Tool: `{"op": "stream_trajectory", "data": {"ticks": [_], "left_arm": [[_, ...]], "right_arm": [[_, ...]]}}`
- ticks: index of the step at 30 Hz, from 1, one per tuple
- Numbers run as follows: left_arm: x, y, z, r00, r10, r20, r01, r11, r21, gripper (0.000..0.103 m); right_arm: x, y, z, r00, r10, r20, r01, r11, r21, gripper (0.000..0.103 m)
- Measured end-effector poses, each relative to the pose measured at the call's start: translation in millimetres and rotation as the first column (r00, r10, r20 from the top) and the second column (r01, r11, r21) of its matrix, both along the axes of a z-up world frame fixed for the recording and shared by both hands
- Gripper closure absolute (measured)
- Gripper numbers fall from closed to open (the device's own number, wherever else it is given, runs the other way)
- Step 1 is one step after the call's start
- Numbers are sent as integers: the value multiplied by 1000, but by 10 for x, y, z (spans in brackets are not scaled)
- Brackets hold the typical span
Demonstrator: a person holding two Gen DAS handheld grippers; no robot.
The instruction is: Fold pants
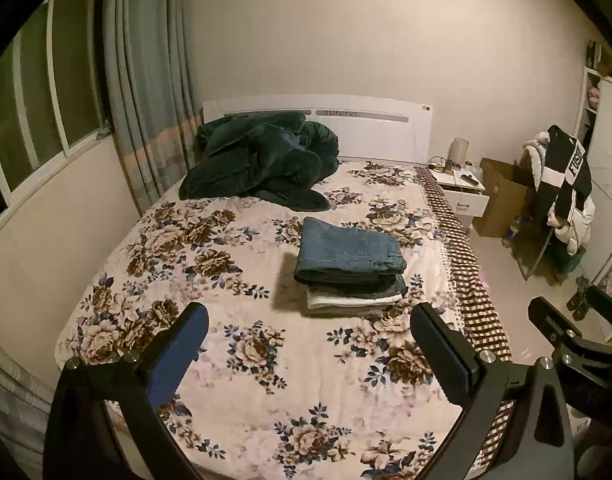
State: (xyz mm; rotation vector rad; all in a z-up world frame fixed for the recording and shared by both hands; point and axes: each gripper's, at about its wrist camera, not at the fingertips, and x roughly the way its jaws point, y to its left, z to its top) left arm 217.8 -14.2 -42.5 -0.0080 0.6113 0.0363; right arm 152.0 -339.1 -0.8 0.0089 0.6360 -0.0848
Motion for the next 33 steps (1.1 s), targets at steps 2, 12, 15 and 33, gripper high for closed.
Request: {"op": "stream_trajectory", "data": {"ticks": [2,12,15,33], "left_arm": [[-9,18,3,1000,-1,1,1,1000,-1,0],[-10,43,21,1000,-1,2,1,1000,0,0],[-24,40,26,1000,1,7,-1,1000,4,0],[-13,54,129,1000,-4,15,4,1000,5,0]], "right_arm": [[-6,5,7,1000,-1,5,1,1000,-2,0],[27,58,41,1000,0,13,0,1000,-5,0],[29,54,49,1000,1,14,-1,1000,-8,0],[-48,231,75,1000,16,18,-16,1000,8,0]]}}
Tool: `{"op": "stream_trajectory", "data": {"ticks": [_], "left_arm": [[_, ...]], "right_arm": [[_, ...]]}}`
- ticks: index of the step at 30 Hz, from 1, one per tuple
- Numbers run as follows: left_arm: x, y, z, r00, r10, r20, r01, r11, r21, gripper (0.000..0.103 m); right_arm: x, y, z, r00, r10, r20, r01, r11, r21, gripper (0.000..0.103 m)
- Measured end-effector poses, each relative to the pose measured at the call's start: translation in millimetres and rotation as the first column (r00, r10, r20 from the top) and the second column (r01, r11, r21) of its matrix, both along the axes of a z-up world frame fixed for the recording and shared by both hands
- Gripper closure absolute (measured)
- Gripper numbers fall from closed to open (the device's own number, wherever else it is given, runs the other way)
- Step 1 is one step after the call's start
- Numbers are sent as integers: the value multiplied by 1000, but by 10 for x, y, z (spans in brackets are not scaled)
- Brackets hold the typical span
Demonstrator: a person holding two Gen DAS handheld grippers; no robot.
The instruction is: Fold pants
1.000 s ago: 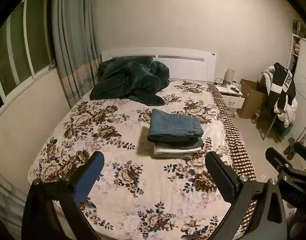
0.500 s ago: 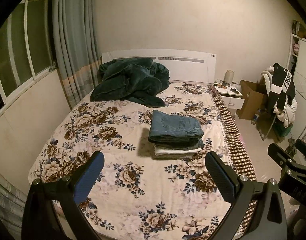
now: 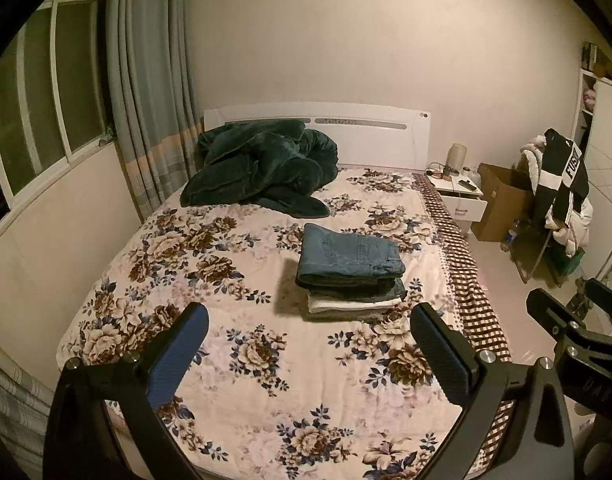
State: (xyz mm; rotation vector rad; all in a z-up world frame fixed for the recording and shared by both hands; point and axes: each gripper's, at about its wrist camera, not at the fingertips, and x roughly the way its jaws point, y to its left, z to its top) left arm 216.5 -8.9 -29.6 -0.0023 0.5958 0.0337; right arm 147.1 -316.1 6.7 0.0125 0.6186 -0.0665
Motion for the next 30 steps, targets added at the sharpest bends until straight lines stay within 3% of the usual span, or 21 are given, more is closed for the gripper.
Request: {"op": "stream_trajectory", "data": {"ticks": [30], "left_arm": [[-142,-7,63,1000,16,18,-16,1000,9,0]], "right_arm": [[-67,43,5,1000,-4,6,4,1000,11,0]]}}
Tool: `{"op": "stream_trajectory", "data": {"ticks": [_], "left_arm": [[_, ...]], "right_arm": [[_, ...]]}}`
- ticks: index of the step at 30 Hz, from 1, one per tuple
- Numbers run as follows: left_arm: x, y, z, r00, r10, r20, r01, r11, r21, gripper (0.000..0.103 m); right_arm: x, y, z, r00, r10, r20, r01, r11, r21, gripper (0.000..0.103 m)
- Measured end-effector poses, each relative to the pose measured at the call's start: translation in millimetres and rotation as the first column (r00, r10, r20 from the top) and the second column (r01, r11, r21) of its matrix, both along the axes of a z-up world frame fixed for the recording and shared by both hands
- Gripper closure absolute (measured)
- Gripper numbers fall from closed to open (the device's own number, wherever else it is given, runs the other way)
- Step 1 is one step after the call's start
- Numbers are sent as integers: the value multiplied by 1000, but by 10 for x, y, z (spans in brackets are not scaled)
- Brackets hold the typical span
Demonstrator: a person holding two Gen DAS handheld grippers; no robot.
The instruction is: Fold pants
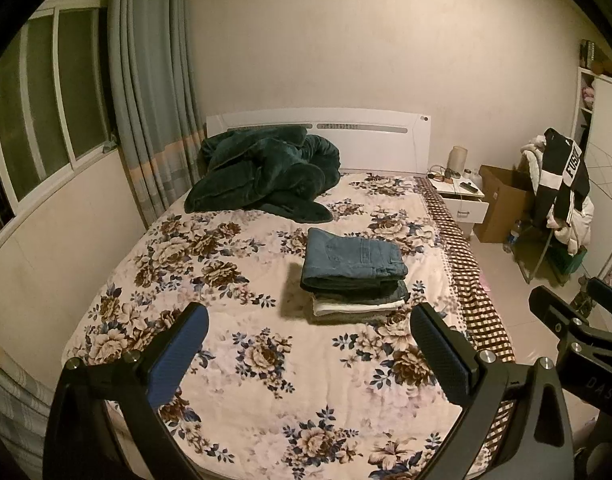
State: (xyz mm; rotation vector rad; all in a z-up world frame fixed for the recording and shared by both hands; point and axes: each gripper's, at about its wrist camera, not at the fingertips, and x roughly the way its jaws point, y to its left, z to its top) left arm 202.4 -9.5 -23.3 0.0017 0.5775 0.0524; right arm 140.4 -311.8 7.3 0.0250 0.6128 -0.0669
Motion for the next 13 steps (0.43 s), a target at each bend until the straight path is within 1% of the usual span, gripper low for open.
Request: {"op": "stream_trajectory", "data": {"ticks": [9,13], "left_arm": [[-9,-5,-15,1000,0,3,0,1000,0,0],[-6,26,41,1000,-1,11,1,1000,1,0]], "right_arm": [[-17,8,-5,1000,-2,0,2,1000,2,0],[-29,13,-6,1000,-5,3,5,1000,1,0]]}}
